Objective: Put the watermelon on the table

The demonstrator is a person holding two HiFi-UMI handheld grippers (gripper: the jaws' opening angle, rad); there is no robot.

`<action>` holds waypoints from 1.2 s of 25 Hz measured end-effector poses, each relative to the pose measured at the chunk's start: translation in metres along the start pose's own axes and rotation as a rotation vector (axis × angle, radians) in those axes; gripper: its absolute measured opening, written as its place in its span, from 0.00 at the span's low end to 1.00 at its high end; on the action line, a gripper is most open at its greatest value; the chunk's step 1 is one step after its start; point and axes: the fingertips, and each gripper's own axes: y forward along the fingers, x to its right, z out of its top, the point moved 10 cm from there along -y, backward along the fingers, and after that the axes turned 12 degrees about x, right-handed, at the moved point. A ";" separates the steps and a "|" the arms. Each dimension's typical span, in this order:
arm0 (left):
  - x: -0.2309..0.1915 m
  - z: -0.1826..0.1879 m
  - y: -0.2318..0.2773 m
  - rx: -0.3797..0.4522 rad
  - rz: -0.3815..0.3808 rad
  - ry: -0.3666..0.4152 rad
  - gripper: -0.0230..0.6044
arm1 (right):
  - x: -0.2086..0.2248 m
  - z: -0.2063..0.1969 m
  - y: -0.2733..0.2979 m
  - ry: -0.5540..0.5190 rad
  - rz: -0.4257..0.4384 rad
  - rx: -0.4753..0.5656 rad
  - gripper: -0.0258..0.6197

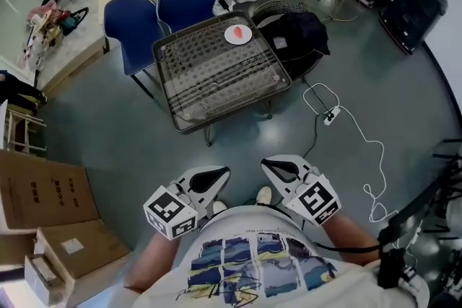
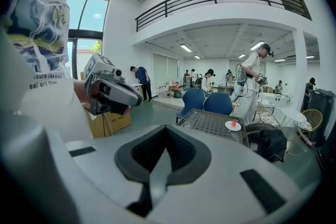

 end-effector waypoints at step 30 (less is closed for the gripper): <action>-0.010 -0.016 -0.047 -0.008 0.017 -0.051 0.05 | -0.049 0.007 0.034 -0.033 0.044 -0.043 0.06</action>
